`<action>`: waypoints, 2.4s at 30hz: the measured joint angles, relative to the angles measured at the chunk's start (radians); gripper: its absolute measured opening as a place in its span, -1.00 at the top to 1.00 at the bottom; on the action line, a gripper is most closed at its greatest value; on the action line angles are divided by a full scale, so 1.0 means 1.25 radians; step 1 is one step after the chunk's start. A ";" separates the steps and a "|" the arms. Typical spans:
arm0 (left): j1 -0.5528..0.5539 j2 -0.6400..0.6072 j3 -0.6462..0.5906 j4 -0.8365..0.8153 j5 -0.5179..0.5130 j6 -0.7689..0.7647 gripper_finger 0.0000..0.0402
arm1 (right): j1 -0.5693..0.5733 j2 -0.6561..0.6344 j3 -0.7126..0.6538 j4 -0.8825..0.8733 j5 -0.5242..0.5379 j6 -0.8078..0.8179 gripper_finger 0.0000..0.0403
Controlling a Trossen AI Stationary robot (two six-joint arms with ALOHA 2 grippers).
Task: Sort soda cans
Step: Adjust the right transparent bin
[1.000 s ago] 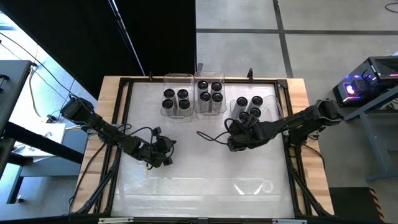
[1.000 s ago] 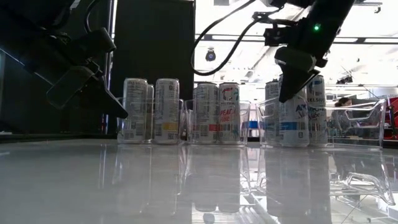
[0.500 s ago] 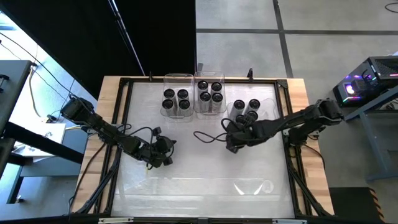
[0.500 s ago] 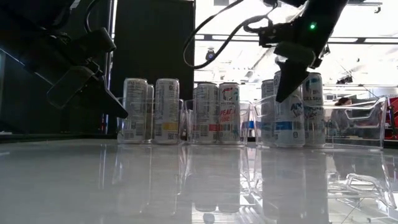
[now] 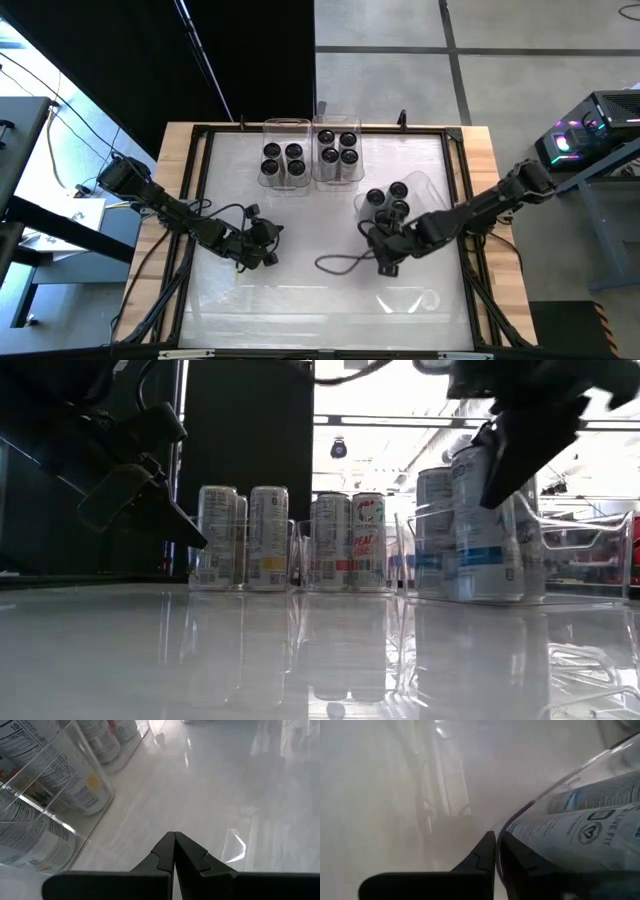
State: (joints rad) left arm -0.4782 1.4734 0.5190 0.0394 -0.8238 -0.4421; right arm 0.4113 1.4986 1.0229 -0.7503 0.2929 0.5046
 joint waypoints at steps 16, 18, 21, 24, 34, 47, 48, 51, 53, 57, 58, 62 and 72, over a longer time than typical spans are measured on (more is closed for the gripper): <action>0.000 0.000 0.000 0.070 0.001 0.050 1.00 | 0.113 0.004 0.096 -0.150 -0.063 0.143 0.63; 0.000 0.000 0.000 0.073 0.001 0.050 1.00 | 0.112 0.004 0.099 -0.129 -0.059 0.155 0.47; 0.000 0.000 0.000 0.072 0.002 0.050 1.00 | 0.112 0.004 0.108 -0.103 -0.066 0.165 0.26; 0.000 0.000 0.000 0.071 0.002 0.050 1.00 | 0.117 0.006 0.126 -0.035 -0.073 0.165 0.16; 0.000 0.000 0.000 0.072 0.002 0.050 1.00 | 0.126 0.035 0.108 0.276 0.053 0.073 0.15; 0.002 0.000 0.000 0.071 0.002 0.050 1.00 | 0.039 0.055 0.154 0.014 0.041 0.063 -0.24; 0.002 0.000 0.000 0.071 0.002 0.049 1.00 | 0.032 0.055 0.154 0.007 0.040 0.078 -0.24; 0.002 0.000 0.000 0.071 0.002 0.049 1.00 | 0.025 0.055 0.154 -0.013 0.036 0.112 -0.24; 0.002 0.000 0.000 0.072 0.002 0.049 1.00 | 0.027 0.058 0.154 -0.032 0.047 0.134 -0.23; 0.002 0.000 0.000 0.072 0.002 0.048 1.00 | 0.027 0.087 0.154 -0.089 0.059 0.186 -0.22; 0.002 0.000 0.000 0.072 0.002 0.048 1.00 | 0.027 0.100 0.153 -0.100 0.055 0.191 -0.22; 0.002 0.000 0.000 0.074 0.002 0.048 1.00 | 0.025 0.126 0.153 -0.103 0.043 0.206 -0.21; 0.002 0.000 0.000 0.075 0.002 0.048 1.00 | 0.021 0.131 0.155 -0.086 0.048 0.213 0.29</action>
State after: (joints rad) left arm -0.4759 1.4731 0.5190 0.1329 -0.8211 -0.3824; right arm 0.4374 1.6627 1.2163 -0.8575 0.3526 0.7712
